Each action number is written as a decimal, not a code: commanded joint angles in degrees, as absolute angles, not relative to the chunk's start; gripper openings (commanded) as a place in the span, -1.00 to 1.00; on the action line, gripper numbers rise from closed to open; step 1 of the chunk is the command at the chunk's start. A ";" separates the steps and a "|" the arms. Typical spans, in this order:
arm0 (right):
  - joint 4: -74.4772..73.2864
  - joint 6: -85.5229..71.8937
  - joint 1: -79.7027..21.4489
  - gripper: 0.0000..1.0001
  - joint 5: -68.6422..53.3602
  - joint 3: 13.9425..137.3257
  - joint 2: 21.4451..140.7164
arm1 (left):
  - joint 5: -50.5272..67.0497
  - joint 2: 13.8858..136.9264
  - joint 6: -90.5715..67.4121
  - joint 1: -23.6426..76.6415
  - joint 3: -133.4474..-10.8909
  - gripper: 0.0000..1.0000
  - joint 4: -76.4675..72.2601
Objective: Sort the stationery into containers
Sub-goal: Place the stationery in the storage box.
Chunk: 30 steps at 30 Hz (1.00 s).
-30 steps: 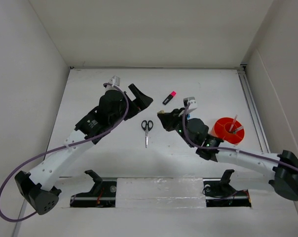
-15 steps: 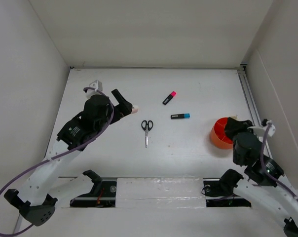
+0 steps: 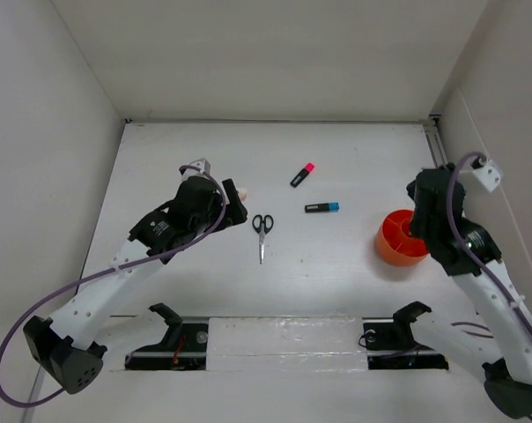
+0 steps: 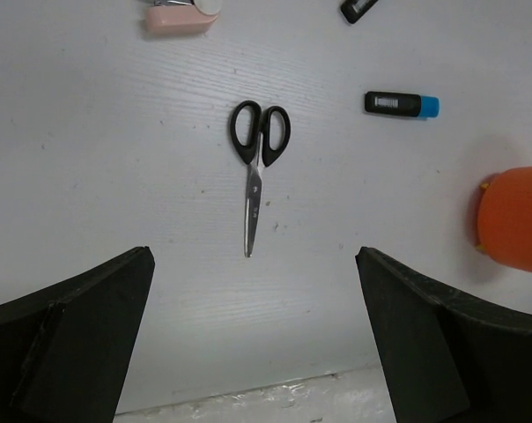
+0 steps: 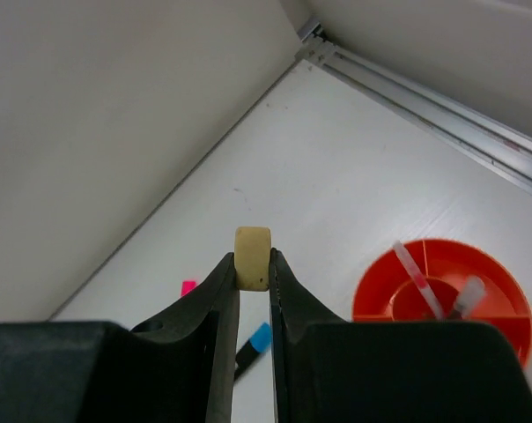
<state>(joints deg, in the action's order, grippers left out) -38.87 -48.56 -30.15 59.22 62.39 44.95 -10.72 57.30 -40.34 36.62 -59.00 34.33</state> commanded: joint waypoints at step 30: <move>-25.29 23.95 20.83 -1.00 -25.85 76.54 74.33 | 7.82 49.58 -28.39 24.17 -53.62 0.98 25.49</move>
